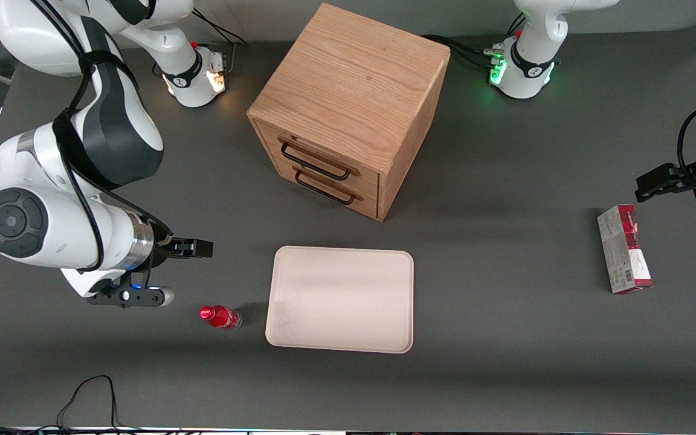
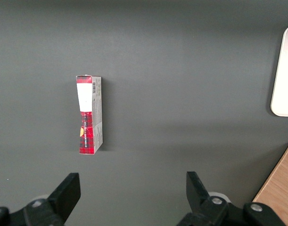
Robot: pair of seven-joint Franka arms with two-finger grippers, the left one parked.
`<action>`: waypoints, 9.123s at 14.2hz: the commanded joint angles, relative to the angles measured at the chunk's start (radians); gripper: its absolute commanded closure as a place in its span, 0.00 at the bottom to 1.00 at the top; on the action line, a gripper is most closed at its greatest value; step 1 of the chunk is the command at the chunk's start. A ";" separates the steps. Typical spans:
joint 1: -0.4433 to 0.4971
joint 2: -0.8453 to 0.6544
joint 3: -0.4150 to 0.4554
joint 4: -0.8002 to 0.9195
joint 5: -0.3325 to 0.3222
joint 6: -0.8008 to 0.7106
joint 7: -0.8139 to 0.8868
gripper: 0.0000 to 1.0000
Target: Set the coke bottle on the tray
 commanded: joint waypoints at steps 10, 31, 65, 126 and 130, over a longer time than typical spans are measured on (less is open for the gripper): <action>-0.007 0.077 0.002 0.039 -0.077 0.058 0.012 0.00; 0.001 0.295 -0.003 0.039 -0.175 0.356 -0.001 0.00; 0.010 -0.604 -0.250 -0.588 0.043 -0.075 -0.406 1.00; -0.069 -0.574 -0.089 -0.862 0.029 0.321 -0.173 0.00; -0.082 -0.774 -0.116 -1.005 0.035 0.267 -0.310 0.00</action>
